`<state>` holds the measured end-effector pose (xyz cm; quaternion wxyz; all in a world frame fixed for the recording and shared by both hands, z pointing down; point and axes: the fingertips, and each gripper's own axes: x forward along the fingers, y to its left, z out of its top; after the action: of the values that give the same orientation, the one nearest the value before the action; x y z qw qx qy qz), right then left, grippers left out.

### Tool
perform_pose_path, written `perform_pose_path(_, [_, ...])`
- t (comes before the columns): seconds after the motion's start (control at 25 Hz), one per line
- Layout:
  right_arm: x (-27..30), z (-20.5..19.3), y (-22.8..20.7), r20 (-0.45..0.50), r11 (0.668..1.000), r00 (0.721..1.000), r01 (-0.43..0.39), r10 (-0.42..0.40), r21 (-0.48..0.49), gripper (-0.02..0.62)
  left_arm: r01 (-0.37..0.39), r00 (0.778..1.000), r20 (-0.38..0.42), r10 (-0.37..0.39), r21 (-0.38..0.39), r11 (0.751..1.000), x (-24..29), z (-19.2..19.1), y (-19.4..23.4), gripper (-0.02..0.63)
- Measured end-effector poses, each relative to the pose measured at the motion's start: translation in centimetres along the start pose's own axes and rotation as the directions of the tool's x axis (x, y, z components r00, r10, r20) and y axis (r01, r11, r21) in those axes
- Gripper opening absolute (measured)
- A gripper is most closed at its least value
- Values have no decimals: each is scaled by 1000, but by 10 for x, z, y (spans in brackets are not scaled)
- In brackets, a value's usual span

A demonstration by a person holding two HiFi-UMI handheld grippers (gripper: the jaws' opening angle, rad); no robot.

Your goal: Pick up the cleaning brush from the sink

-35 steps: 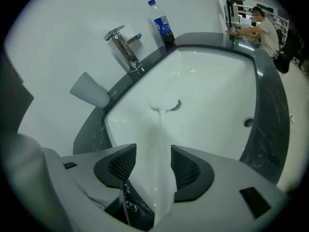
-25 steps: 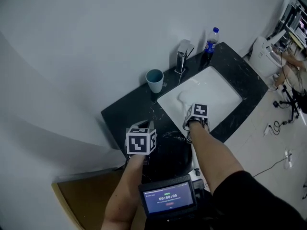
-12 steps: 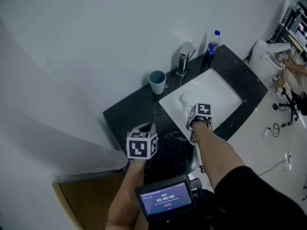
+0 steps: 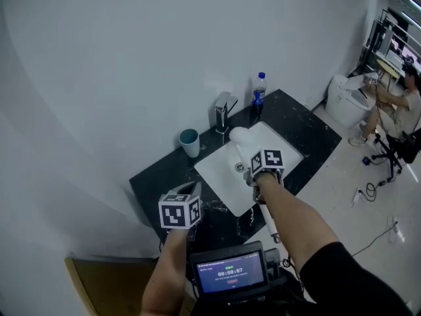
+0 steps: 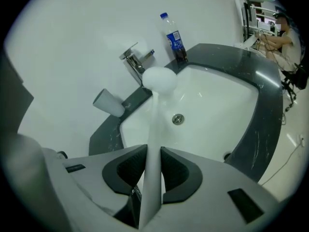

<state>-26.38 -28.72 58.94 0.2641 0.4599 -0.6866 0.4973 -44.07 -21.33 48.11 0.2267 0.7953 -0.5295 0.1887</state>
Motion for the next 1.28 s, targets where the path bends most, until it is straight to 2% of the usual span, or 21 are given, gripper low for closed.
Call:
perform_pose_path(0.12, [-30,21,-26,15,996,998,-65,66,-64,78,-64,998,29,62,53,997,6,18,-38,0])
perform_pose_path(0.32, [-82,53,-82,34,963,977,-201,210,-179,77,-124,987,101,123,5,992,26,45,-121,0])
perform_pose_path(0.44, [-116,72,-105,31,921,949,-297,315,-250,77,-153,979,132,155,-26,988,36,52,-169,0])
perform_pose_path(0.6, [-163,99,-126,52,849,907,-369,417,-377,77,-173,974,137,179,-55,983,43,57,-219,0])
perform_pose_path(0.72, [-194,99,-137,68,801,868,-420,492,-427,77,-205,965,153,212,-58,977,38,55,-242,0])
perform_pose_path(0.88, [-220,93,-155,108,780,843,-428,526,-456,77,-234,947,208,246,-80,969,33,58,-251,0])
perform_pose_path(1.08, [-244,83,-173,160,756,829,-387,536,-528,77,-181,953,226,199,-98,979,43,49,-264,0])
perform_pose_path(1.2, [-250,82,-183,177,736,811,-385,558,-557,77,-219,948,217,232,-85,972,43,48,-264,0])
perform_pose_path(1.28, [-255,87,-196,163,709,805,-382,570,-593,77,-249,938,221,266,-104,963,47,52,-274,0])
